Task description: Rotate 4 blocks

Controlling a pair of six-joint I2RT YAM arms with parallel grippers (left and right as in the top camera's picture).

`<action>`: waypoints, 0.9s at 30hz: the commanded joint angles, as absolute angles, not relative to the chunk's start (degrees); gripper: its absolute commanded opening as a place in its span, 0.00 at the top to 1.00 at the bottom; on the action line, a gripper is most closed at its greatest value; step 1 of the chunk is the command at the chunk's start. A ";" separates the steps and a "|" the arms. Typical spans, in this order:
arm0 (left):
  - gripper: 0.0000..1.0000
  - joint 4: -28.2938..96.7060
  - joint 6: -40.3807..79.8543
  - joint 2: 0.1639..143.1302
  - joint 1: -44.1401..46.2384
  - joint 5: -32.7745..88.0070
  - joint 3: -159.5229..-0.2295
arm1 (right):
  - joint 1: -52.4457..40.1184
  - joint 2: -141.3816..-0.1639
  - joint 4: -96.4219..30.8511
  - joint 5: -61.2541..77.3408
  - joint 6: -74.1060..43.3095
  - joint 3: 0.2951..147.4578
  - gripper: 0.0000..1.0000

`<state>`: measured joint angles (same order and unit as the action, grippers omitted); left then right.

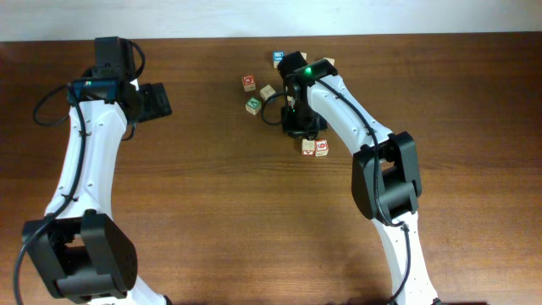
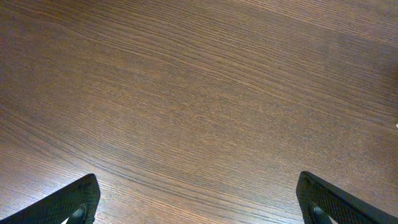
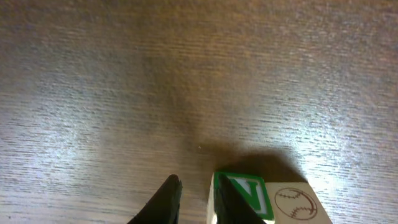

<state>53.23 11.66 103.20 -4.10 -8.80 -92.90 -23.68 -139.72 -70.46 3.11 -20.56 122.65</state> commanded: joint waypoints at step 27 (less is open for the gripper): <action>0.01 53.36 12.40 103.50 -4.12 -8.16 -93.84 | -27.46 -139.28 -72.84 5.76 -12.71 125.21 0.65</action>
<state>53.23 11.66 103.20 -4.10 -8.80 -92.90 -25.15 -139.72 -72.82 4.62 -14.26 125.89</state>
